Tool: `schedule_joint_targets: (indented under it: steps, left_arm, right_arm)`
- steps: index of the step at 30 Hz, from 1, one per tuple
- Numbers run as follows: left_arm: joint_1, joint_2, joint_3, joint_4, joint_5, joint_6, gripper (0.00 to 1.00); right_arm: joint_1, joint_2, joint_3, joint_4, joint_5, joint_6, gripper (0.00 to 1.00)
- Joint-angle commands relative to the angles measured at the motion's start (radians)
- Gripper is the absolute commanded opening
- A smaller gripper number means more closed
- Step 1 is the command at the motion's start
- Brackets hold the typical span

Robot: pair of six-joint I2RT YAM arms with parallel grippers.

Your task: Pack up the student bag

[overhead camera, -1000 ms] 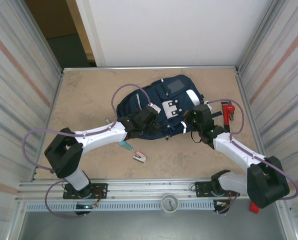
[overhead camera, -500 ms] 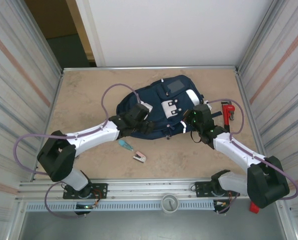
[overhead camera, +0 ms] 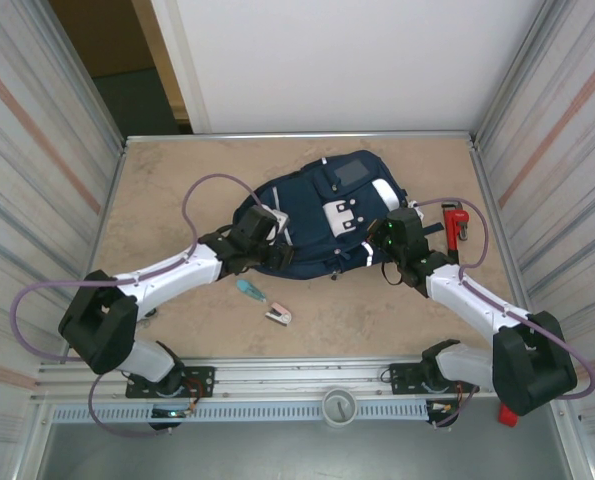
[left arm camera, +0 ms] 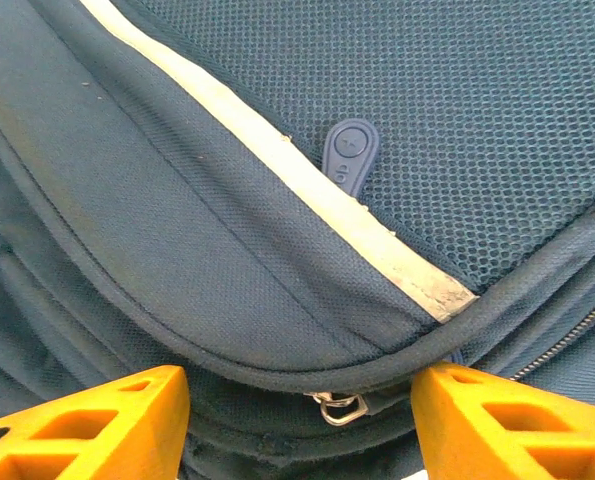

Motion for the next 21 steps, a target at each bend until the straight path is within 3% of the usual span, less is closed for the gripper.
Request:
schedule_joint_targets:
  steps: [1,14,18,21]
  left_arm:
    - [0.027,0.005,-0.009,0.009,0.049,-0.021,0.60]
    - [0.008,0.063,0.023,0.055,0.059,-0.020,0.89]
    - [0.002,0.087,0.037,0.085,0.079,-0.027,0.94]
    - [-0.008,0.118,0.051,0.073,0.035,-0.018,0.96]
  right_arm:
    - [-0.019,-0.002,0.043,0.028,0.049,-0.047,0.00]
    - [0.016,0.024,0.059,0.057,0.010,-0.020,0.00]
    - [0.024,0.028,0.059,0.058,0.010,-0.017,0.00]
    - [0.025,0.025,0.059,0.055,0.012,-0.017,0.00]
